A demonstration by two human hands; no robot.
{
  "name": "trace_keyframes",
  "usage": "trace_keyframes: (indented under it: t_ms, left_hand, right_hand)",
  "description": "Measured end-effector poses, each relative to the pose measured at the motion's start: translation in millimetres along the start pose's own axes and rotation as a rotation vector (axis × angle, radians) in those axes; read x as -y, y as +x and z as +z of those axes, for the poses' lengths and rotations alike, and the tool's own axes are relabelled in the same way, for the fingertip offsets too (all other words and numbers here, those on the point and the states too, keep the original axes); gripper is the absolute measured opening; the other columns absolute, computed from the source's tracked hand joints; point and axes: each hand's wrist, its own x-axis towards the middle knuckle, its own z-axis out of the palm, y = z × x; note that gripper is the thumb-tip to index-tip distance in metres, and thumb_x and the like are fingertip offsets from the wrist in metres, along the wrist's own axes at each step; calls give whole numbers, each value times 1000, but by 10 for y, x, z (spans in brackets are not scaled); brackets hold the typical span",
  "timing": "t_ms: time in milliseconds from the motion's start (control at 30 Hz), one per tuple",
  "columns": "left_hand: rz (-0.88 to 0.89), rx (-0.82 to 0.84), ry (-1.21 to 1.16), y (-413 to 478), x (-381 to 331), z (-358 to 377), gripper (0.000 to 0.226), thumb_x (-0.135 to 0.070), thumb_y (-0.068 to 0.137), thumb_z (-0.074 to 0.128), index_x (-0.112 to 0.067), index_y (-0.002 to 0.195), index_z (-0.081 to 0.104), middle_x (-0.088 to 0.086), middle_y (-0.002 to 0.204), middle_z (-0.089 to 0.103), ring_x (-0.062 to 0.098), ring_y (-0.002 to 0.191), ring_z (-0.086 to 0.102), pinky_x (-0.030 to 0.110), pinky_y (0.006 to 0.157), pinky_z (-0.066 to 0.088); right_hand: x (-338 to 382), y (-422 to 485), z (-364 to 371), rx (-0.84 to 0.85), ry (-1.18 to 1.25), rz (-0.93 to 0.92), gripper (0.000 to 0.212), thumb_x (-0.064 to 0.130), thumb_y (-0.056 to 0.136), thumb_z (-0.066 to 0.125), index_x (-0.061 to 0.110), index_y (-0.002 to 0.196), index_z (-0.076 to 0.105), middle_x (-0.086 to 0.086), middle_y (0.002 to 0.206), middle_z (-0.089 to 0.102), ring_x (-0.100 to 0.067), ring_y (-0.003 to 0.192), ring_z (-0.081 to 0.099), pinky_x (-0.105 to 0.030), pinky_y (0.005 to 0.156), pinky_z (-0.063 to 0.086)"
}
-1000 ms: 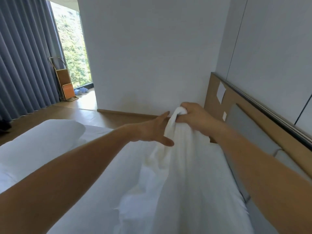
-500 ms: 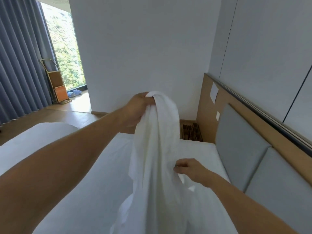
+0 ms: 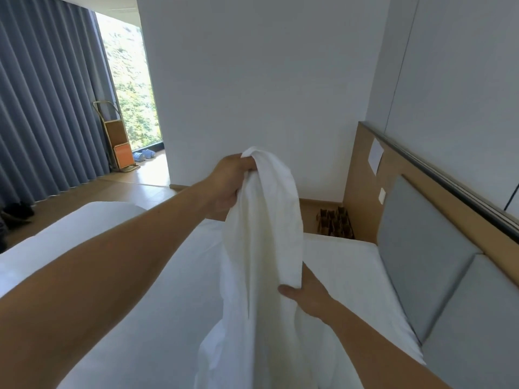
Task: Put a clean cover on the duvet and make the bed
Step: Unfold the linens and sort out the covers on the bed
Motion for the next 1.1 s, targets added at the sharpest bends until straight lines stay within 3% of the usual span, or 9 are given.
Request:
trace_keyframes:
  t_ms: [67, 200, 333, 433, 600, 700, 800, 967, 1100]
  left_hand:
    - [-16, -66, 30, 11, -13, -144, 13, -7, 90, 55, -9, 89, 68, 7, 77, 72, 23, 69, 69, 29, 62, 57]
    - [-132, -302, 189, 151, 185, -496, 6, -14, 88, 59, -10, 85, 64, 13, 94, 66, 32, 90, 63, 40, 85, 51]
    - [-224, -427, 208, 260, 316, -582, 29, -21, 78, 64, -5, 103, 65, 20, 114, 64, 38, 110, 60, 45, 100, 49]
    - [-133, -267, 62, 224, 112, -372, 33, -21, 81, 67, -5, 110, 68, 16, 103, 69, 34, 94, 67, 43, 89, 55]
    - [25, 382, 184, -49, -76, 109, 39, -19, 81, 78, -17, 119, 68, 8, 111, 73, 27, 101, 71, 40, 84, 58]
    - [10, 342, 351, -52, 172, 304, 41, -22, 76, 86, -16, 114, 71, 3, 107, 75, 21, 99, 72, 45, 94, 56]
    - [-8, 296, 338, -30, 344, 361, 29, -15, 79, 82, -10, 107, 73, 8, 105, 75, 22, 96, 72, 43, 95, 56]
    - [31, 271, 181, -51, 209, 290, 6, 1, 86, 66, -2, 88, 71, 9, 83, 73, 24, 81, 71, 37, 74, 58]
    - [111, 197, 195, -72, -60, 77, 20, 3, 89, 60, -9, 75, 69, 0, 70, 71, 13, 69, 70, 25, 62, 55]
  right_hand:
    - [-123, 58, -94, -135, -19, 119, 28, 31, 100, 56, 17, 124, 58, 2, 119, 63, -19, 110, 60, -28, 94, 44]
    - [127, 112, -541, -419, 17, 137, 21, 13, 100, 52, 4, 86, 65, -15, 89, 66, -32, 86, 61, -40, 76, 48]
    - [1300, 173, -1320, -677, -32, -102, 15, 1, 95, 47, -2, 94, 62, -16, 81, 55, -29, 78, 54, -32, 67, 40]
    - [2228, 22, -1552, -705, -384, -307, 21, 10, 92, 44, 6, 74, 54, -8, 74, 55, -23, 70, 53, -31, 64, 39]
    - [2522, -156, -1110, -457, -583, -246, 18, 3, 90, 47, 2, 74, 55, -5, 73, 50, -21, 69, 47, -25, 50, 30]
    - [2233, -184, -1038, -403, -484, -206, 20, 2, 91, 48, -4, 97, 66, -7, 86, 59, -16, 67, 49, -19, 51, 34]
    - [1952, -225, -1060, -360, -222, -197, 13, 8, 92, 60, 13, 103, 66, 4, 95, 62, -12, 83, 59, -21, 63, 45]
    - [1406, -338, -984, -161, 275, -191, 42, 13, 79, 82, 15, 114, 58, -6, 110, 70, -23, 97, 70, -33, 81, 56]
    - [903, -298, -832, 42, 145, -77, 46, 21, 79, 81, 15, 121, 64, 0, 116, 72, -18, 105, 70, -38, 94, 56]
